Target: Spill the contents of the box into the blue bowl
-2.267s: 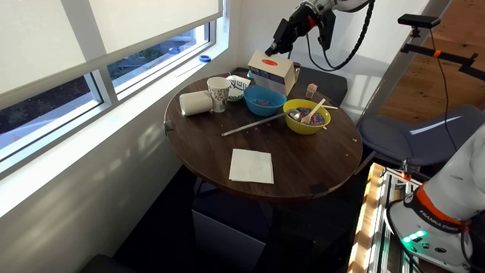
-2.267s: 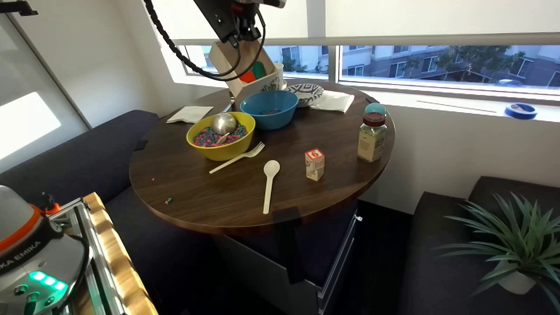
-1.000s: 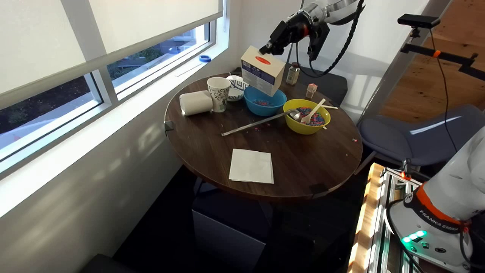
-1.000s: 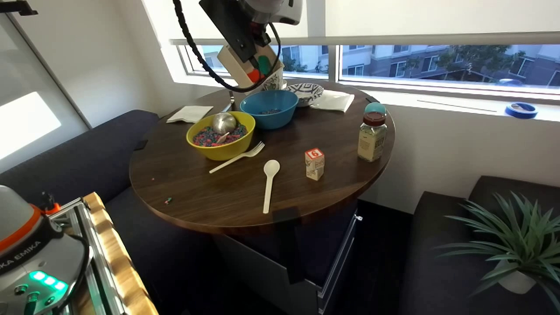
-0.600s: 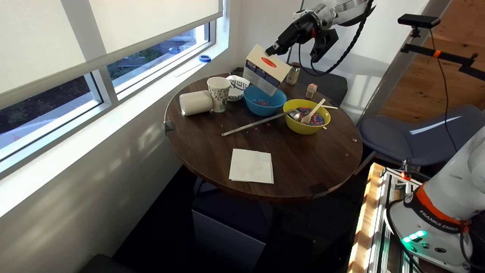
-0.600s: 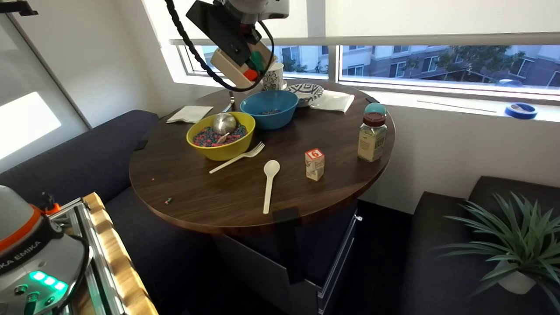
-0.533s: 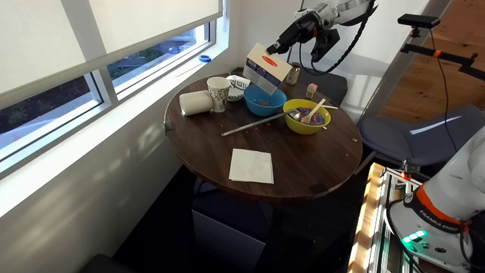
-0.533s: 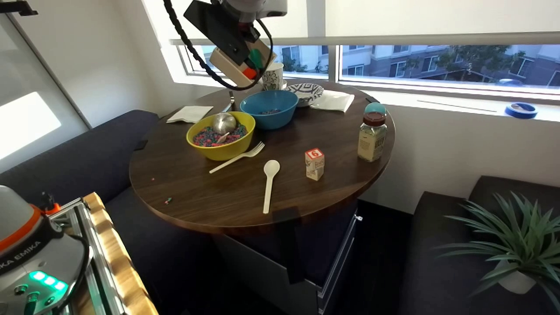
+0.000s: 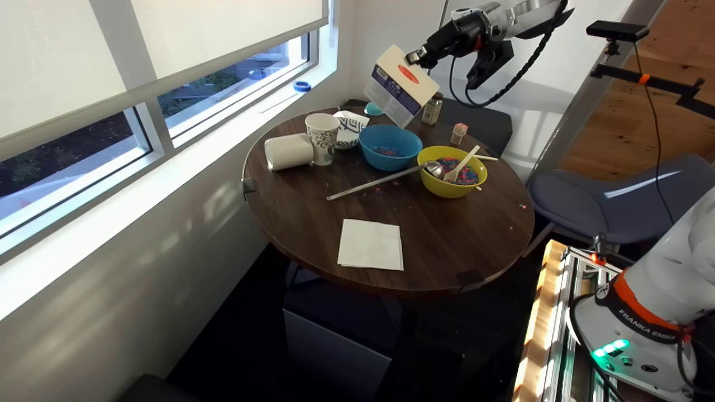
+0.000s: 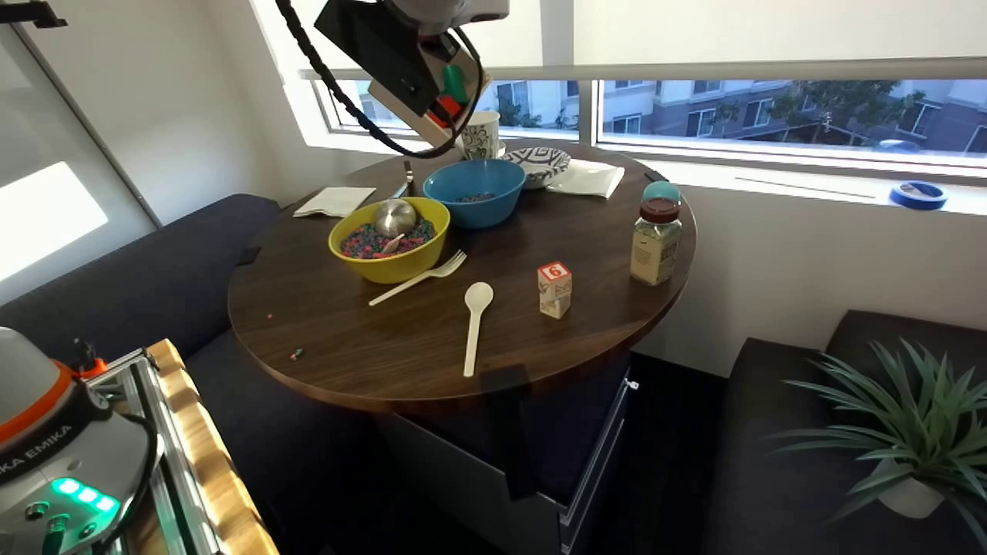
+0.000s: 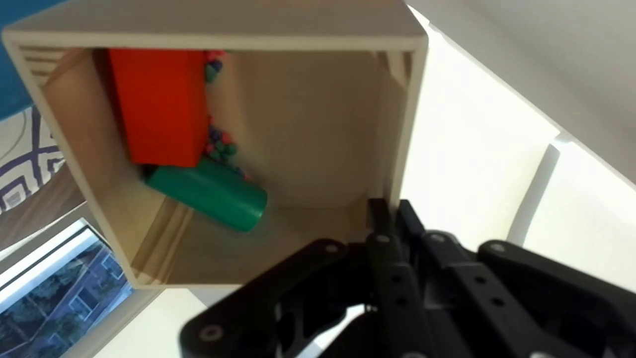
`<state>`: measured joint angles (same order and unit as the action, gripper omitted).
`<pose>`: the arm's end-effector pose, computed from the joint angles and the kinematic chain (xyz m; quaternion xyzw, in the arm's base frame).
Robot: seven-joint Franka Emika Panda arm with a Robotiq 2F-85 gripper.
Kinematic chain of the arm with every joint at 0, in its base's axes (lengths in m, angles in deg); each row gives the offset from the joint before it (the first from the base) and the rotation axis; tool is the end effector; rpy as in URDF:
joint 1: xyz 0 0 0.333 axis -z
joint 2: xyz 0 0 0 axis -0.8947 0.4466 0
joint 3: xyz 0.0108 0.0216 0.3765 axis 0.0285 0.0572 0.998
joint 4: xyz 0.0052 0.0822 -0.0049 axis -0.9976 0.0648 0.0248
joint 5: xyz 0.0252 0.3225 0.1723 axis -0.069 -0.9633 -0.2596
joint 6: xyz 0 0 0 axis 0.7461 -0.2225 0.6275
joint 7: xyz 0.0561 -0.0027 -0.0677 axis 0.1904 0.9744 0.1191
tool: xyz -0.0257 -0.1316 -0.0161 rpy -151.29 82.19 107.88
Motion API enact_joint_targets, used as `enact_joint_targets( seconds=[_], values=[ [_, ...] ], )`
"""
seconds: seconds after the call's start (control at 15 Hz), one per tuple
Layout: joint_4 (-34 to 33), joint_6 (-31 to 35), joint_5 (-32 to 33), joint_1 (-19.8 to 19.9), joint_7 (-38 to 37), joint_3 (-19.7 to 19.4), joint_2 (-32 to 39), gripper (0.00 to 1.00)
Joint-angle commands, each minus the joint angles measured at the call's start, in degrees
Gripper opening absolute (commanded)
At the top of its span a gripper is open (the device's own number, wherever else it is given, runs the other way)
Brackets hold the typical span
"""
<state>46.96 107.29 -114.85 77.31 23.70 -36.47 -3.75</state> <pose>0.5058 -0.1292 0.5316 -0.8042 -0.0966 -0.3108 0.4974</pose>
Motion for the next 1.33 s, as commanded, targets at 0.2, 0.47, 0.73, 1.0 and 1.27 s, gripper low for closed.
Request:
enact_joint_targets(
  seconds=[0.2,0.47,0.73,1.0,1.27],
  values=[
    [-0.16,-1.01,-0.29,0.24,-0.05,-0.31,0.55,0.03],
    [-0.39,-2.88,-2.18,0.94,2.44,-0.91,2.27,0.04],
    [-0.69,-5.18,-5.60,2.08,5.71,-1.75,4.55,0.03],
    [-0.83,-11.37,-10.26,3.29,7.76,-2.25,7.28,0.03],
    [-1.47,-16.13,-13.40,4.07,9.63,-2.30,10.55,0.03]
  ],
)
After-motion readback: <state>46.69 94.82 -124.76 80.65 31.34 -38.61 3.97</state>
